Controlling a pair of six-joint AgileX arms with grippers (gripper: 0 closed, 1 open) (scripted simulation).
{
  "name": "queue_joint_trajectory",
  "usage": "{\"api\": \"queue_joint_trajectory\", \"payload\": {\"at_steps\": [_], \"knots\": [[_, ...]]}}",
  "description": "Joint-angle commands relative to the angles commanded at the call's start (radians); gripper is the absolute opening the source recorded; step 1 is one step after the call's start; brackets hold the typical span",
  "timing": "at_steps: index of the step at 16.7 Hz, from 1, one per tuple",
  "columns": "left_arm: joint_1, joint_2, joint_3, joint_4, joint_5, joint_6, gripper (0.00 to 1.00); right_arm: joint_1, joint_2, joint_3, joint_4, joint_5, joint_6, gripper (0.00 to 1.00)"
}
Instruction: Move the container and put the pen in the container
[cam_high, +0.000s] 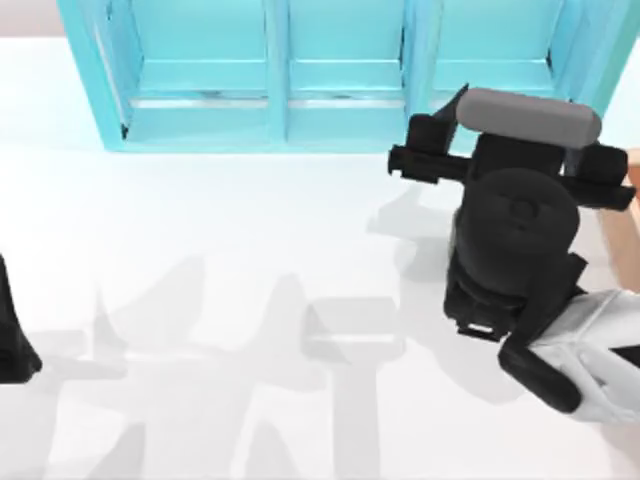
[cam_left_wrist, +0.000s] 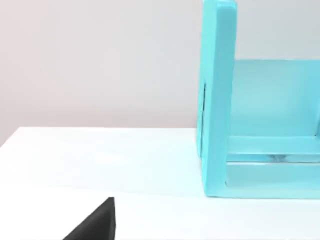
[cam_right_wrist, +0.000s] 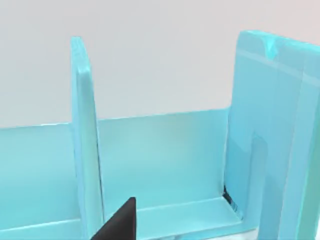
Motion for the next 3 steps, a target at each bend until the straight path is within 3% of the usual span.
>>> {"api": "queue_joint_trajectory", "payload": {"at_steps": [3], "knots": [[0.0,0.0,0.0,0.0,0.0,0.0,1.0,0.0,0.0,0.0,0.0,0.0,0.0,1.0]]}}
